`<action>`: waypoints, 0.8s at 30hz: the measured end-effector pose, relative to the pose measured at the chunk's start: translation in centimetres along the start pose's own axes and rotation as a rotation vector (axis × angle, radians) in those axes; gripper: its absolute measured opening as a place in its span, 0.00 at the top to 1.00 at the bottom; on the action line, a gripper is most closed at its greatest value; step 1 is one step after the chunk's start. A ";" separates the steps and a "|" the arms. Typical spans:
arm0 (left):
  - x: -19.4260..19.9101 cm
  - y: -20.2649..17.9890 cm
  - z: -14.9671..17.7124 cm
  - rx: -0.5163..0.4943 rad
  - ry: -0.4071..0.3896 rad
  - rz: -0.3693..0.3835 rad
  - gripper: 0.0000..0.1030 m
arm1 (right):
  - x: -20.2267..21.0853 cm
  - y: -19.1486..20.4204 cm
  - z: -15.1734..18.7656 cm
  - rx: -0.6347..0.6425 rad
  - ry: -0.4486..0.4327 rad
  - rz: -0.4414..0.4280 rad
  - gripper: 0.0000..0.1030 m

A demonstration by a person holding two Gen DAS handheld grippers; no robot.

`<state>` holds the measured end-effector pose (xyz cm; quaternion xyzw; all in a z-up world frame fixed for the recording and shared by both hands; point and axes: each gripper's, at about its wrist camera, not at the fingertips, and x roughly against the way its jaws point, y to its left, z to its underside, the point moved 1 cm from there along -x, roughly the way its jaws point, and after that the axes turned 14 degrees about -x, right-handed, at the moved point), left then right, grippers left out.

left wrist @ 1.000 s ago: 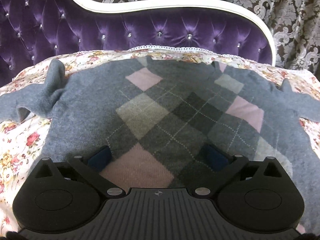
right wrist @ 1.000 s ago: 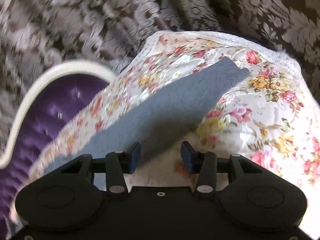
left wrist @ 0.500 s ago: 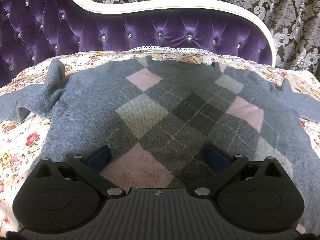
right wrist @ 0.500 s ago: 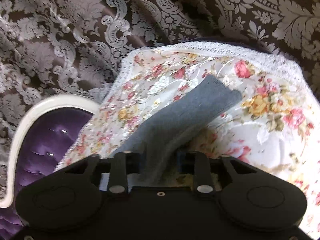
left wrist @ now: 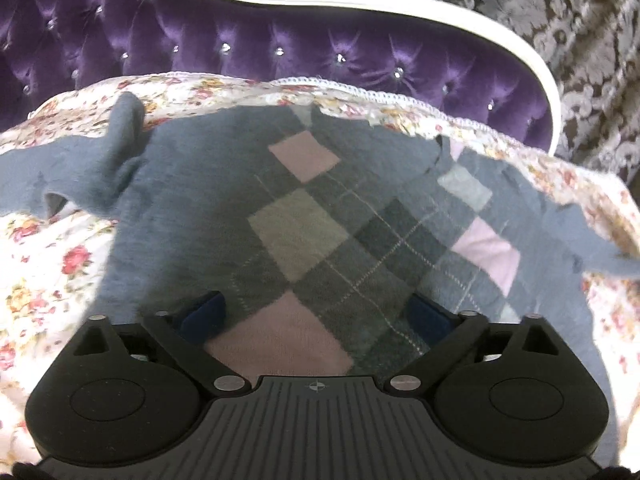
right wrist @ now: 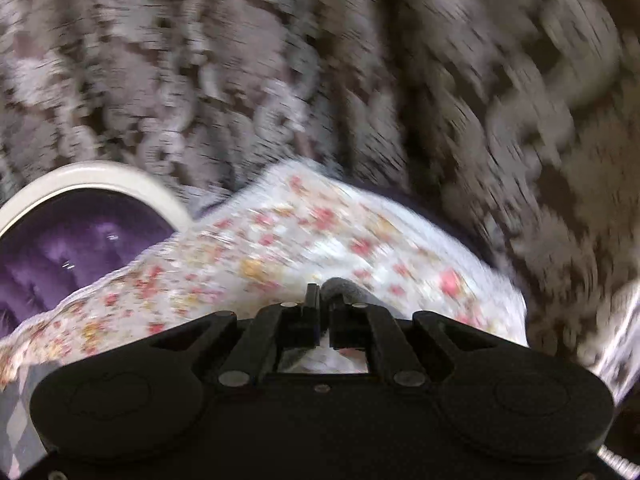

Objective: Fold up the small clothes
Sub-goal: 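Lift the sleeve with the right gripper and lay it across the sweater body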

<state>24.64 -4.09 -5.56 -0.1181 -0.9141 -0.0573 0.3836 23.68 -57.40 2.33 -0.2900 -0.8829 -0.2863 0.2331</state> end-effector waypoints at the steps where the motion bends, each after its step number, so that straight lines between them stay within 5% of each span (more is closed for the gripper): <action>1: 0.6 0.5 0.0 0.009 -0.003 0.001 0.08 | 0.6 1.4 -0.2 0.035 -0.011 -0.013 0.90; 6: 2.6 3.7 0.7 0.050 -0.015 0.010 0.08 | 3.6 11.2 0.5 0.230 -0.050 -0.128 0.90; 11: 3.5 7.0 2.0 0.100 0.006 -0.004 0.08 | 6.3 22.7 5.4 0.400 -0.020 -0.324 0.90; 17: 4.7 10.3 3.9 0.143 0.028 -0.041 0.08 | 8.0 34.3 16.7 0.595 0.094 -0.531 0.90; 24: 5.7 12.6 6.0 0.154 0.046 -0.072 0.08 | 9.0 41.6 32.8 0.882 0.209 -0.621 0.90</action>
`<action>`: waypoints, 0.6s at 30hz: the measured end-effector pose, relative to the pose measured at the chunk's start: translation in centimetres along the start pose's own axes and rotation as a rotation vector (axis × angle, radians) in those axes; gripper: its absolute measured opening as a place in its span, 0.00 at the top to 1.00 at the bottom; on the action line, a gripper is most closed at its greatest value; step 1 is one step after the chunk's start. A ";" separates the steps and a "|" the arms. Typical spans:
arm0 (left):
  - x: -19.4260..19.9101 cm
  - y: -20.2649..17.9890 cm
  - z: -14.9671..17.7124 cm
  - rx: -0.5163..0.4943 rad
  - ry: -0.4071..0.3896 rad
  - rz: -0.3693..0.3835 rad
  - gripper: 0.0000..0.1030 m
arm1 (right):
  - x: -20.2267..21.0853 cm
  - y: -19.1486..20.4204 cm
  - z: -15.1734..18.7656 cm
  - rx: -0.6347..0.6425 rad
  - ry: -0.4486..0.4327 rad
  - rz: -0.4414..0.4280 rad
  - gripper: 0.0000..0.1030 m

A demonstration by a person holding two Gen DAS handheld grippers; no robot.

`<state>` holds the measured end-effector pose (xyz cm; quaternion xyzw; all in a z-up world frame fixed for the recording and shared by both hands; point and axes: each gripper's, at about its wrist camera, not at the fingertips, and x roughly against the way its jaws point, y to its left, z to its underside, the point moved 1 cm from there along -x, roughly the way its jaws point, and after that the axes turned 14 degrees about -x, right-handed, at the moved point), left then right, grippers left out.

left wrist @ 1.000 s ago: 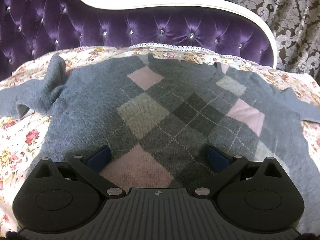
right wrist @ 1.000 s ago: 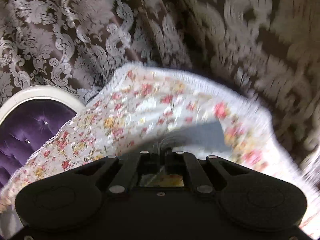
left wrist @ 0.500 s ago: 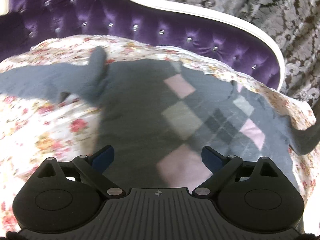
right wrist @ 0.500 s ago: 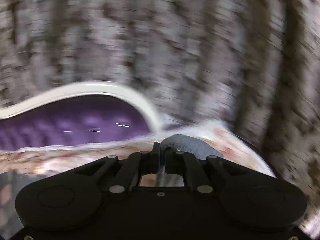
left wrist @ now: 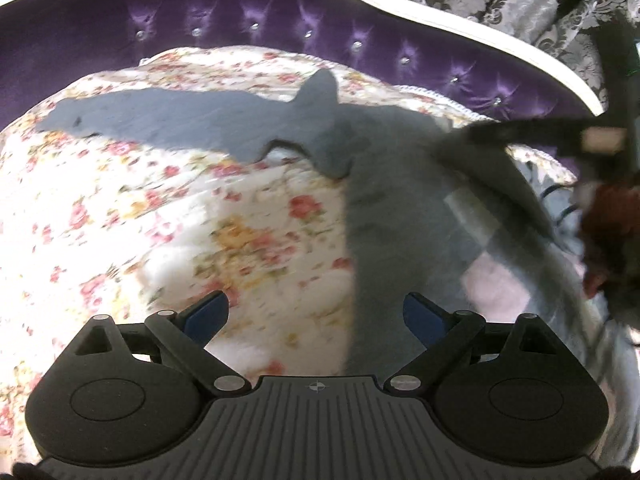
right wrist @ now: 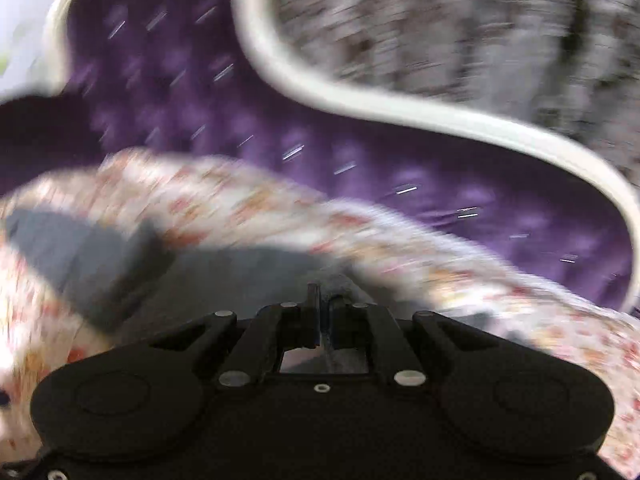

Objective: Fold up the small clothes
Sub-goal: 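Lift the sleeve with the right gripper and lay it across the sweater body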

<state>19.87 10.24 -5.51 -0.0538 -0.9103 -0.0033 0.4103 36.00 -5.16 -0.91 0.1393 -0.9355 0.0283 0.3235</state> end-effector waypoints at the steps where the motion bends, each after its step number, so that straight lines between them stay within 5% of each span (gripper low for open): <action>1: 0.0 0.3 0.3 0.002 0.004 -0.001 0.08 | -0.7 1.3 0.7 0.026 0.015 -0.004 0.89; 3: 0.0 0.7 0.7 0.007 0.009 0.002 0.08 | -1.4 2.7 2.1 0.050 0.034 -0.014 0.84; 5: -0.1 1.0 1.1 0.011 0.013 0.016 0.08 | -0.8 2.8 2.9 0.028 0.025 -0.046 0.56; 7: -0.2 0.7 1.3 -0.001 0.012 0.014 0.08 | 0.4 1.8 3.2 -0.029 0.004 -0.076 0.46; 11: -0.9 -0.6 1.4 -0.097 0.011 -0.031 0.08 | 3.4 -1.9 4.5 -0.212 0.017 -0.105 0.45; 18: -1.6 -1.4 1.8 -0.172 0.029 -0.056 0.04 | 6.6 -6.4 9.6 -0.334 0.086 0.043 0.45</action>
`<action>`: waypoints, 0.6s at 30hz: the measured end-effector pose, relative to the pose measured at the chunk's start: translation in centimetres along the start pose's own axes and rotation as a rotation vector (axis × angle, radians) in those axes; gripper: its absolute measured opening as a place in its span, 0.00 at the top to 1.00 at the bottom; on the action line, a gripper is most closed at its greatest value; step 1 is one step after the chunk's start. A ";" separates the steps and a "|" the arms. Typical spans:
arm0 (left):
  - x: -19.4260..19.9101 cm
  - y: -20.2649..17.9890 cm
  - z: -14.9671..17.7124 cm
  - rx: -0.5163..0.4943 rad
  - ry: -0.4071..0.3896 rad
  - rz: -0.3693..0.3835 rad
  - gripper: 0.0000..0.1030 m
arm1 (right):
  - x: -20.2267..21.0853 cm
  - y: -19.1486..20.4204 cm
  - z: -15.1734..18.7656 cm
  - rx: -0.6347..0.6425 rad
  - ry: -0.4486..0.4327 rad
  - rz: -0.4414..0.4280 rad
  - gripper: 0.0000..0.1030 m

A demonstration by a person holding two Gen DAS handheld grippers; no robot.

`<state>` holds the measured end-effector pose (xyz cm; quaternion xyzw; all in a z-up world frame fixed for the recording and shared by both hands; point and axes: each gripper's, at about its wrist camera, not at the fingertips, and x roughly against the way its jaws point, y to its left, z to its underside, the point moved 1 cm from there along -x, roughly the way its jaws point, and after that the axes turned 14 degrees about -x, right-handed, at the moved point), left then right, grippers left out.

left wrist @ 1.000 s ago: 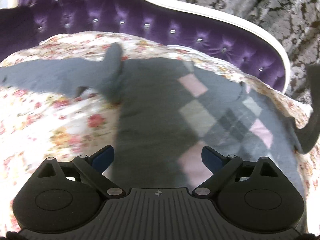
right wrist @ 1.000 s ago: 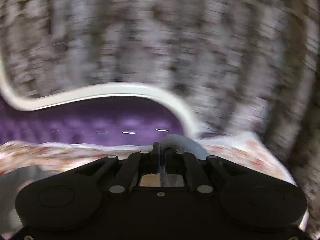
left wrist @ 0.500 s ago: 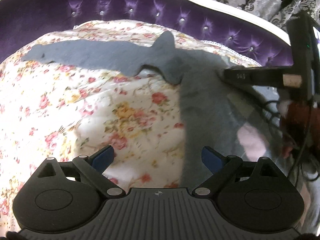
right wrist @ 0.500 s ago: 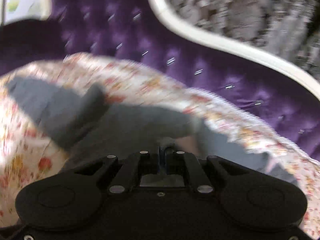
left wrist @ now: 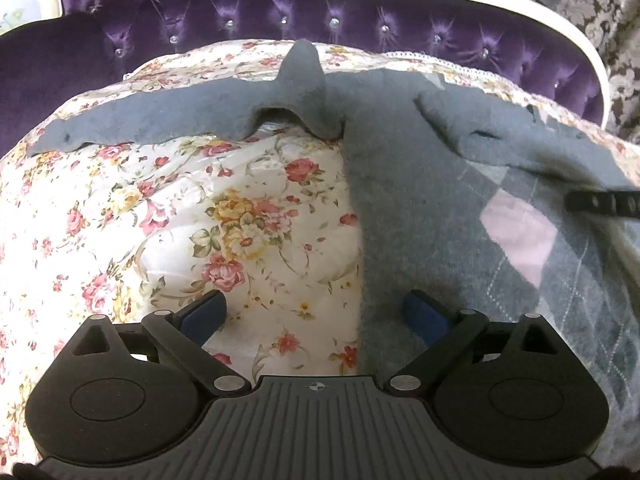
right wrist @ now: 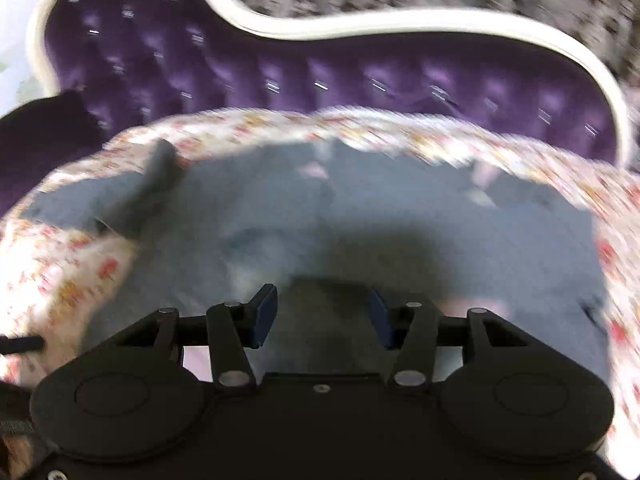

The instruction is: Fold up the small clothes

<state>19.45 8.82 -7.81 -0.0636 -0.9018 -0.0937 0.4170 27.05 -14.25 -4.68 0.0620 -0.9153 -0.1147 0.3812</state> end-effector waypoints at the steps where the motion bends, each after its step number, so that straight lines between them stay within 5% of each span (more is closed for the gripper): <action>1: -0.2 -0.1 0.0 -0.003 0.007 -0.002 0.03 | 0.0 -0.7 0.4 -0.015 0.011 0.022 0.45; 18: -0.4 -0.3 -0.3 -0.002 0.026 -0.004 0.00 | 0.5 -1.9 2.8 0.006 -0.051 0.002 0.36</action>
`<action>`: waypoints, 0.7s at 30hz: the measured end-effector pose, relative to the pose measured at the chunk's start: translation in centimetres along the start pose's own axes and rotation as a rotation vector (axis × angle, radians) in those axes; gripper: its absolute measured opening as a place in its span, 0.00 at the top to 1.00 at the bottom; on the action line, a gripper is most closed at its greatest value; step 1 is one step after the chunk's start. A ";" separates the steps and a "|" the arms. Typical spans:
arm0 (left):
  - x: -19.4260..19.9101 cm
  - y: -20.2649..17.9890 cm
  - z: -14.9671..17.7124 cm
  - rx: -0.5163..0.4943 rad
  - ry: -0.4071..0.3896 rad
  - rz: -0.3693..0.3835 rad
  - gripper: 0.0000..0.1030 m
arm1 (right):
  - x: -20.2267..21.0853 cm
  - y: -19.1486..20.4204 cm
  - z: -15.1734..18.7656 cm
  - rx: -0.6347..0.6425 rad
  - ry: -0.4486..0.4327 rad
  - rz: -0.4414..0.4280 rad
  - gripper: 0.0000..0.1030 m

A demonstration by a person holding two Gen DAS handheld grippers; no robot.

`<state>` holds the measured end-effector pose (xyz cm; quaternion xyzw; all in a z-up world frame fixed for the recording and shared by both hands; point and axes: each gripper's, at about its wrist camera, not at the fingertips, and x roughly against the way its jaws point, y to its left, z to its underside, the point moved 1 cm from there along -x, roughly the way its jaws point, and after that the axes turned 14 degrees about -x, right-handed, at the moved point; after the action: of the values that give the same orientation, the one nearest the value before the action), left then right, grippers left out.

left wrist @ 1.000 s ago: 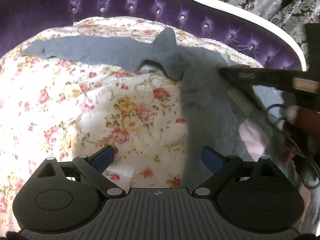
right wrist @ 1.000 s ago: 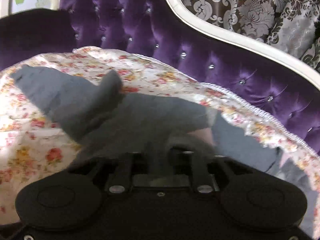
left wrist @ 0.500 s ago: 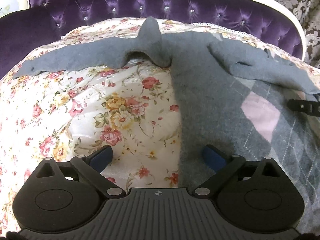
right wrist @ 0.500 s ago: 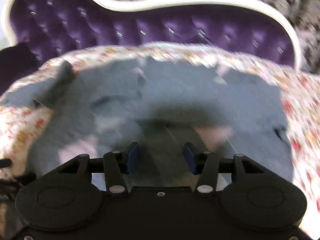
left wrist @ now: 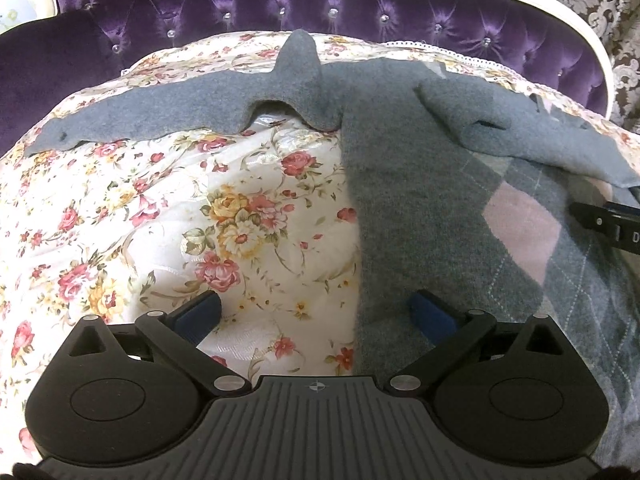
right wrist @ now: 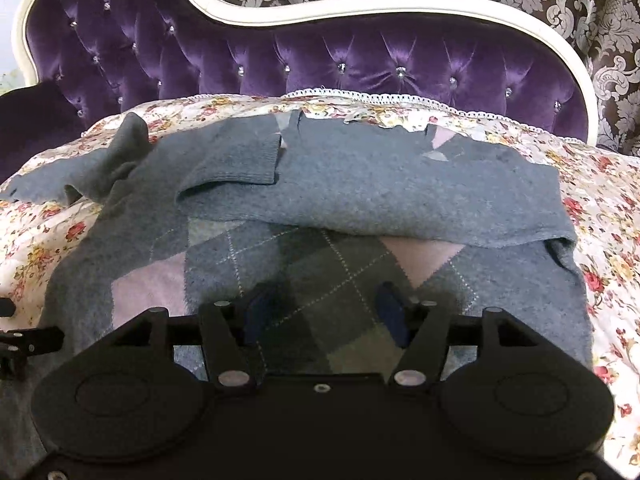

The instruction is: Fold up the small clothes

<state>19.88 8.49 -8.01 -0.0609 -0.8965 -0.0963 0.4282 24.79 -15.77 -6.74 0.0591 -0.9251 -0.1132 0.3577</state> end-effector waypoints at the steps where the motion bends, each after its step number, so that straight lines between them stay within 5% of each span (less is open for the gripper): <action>1: 0.0 0.0 0.0 0.001 -0.002 0.000 0.00 | 0.0 0.0 0.1 0.001 -0.006 -0.004 0.36; 4: 0.5 0.2 0.1 0.006 -0.016 0.002 0.01 | 0.3 -0.2 0.2 0.007 -0.019 -0.022 0.36; 7: 1.6 0.5 -0.4 0.007 -0.021 0.015 0.20 | 1.0 -0.8 -0.2 -0.012 -0.014 -0.069 0.36; 14: 3.7 -0.9 -5.5 -0.050 -0.144 0.007 0.21 | 2.4 -3.5 -1.9 -0.071 -0.047 -0.142 0.42; 21: 0.5 -5.6 -9.8 -0.189 -0.195 -0.008 0.21 | 0.9 -4.9 -0.2 -0.057 -0.066 -0.131 0.44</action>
<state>25.89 0.87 -2.30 -0.1066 -0.9210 -0.1757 0.3308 24.45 -20.69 -7.27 0.1054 -0.9269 -0.1643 0.3205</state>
